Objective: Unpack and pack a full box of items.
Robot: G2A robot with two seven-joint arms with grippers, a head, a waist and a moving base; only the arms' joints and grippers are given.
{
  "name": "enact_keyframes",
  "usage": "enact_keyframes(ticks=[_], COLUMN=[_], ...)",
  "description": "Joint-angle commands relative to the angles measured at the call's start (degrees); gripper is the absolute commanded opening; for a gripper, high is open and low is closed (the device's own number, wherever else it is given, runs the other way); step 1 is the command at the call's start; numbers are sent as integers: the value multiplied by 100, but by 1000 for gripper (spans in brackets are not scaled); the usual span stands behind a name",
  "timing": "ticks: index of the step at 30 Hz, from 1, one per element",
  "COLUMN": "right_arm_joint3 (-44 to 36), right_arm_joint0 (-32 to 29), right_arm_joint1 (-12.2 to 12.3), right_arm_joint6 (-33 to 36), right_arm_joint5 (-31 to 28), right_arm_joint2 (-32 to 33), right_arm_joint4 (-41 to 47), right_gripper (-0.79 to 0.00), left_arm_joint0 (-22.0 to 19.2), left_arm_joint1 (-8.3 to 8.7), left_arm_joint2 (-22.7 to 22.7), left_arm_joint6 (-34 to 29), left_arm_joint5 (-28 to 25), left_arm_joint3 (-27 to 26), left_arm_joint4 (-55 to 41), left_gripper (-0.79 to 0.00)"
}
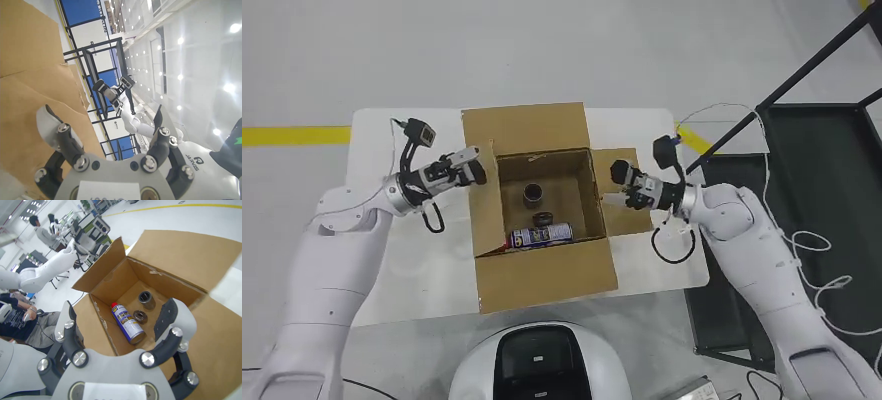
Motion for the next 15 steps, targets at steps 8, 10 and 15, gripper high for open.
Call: enact_keyframes(ticks=[8, 10, 15], right_arm_joint3=[656, 990, 1656], right_arm_joint0=[-382, -289, 27], right_arm_joint1=[144, 116, 9], right_arm_joint6=[-103, -164, -27], right_arm_joint5=[289, 267, 263], right_arm_joint2=[651, 528, 64], right_arm_joint4=[150, 173, 486], right_gripper=[0, 0, 0], left_arm_joint0=[-126, -110, -53], left_arm_joint1=[-54, -58, -56], left_arm_joint2=[431, 494, 590], left_arm_joint6=[309, 458, 601], left_arm_joint5=[-410, -510, -607], left_arm_joint3=[180, 183, 113], left_arm_joint4=[966, 1220, 1568], left_gripper=[0, 0, 0])
